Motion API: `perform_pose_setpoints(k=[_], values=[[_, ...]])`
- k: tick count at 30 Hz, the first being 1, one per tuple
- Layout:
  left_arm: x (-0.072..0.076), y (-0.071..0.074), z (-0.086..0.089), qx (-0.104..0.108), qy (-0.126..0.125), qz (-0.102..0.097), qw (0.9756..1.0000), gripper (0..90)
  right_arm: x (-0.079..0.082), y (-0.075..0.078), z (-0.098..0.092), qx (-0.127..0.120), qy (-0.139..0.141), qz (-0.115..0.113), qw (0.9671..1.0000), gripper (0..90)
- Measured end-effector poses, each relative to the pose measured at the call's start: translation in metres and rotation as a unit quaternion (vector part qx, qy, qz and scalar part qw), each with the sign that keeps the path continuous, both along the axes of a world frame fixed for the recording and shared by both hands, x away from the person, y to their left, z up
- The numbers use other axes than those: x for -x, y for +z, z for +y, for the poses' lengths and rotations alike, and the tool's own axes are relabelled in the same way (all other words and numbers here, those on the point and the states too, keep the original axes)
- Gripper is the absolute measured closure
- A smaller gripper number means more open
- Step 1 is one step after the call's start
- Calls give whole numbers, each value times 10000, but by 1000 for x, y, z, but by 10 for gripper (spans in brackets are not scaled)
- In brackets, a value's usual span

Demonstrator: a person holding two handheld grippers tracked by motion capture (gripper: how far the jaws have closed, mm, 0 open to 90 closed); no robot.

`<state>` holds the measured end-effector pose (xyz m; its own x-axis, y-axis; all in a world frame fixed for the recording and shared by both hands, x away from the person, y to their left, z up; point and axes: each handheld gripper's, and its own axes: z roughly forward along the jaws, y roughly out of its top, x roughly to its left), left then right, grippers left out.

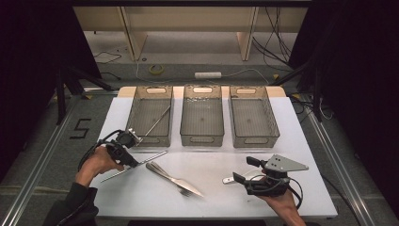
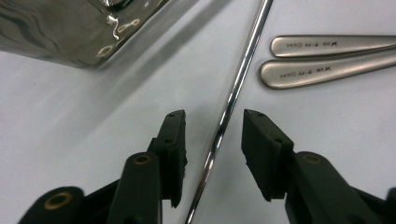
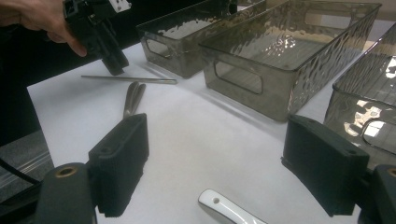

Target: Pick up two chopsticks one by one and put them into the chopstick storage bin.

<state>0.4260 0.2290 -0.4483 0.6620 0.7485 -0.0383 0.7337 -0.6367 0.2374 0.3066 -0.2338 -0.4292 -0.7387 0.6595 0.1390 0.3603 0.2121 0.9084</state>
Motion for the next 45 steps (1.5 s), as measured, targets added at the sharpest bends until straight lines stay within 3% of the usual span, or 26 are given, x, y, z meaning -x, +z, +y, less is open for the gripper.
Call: perform_pose_setpoints(k=[13,23,36,45], values=[[-1,-12,-5,-131,-216,233,9994,700,0,0,0,-7,0,0,10000,234],[-1,-13,-7,-199,-256,228,9992,756,0,0,0,14,8,26,10000,234],[2,-13,-12,-411,-822,144,9957,829,0,0,0,38,-6,15,10000,237],[3,-13,-11,-331,-895,95,9954,850,0,-1,0,49,-19,30,10000,237]])
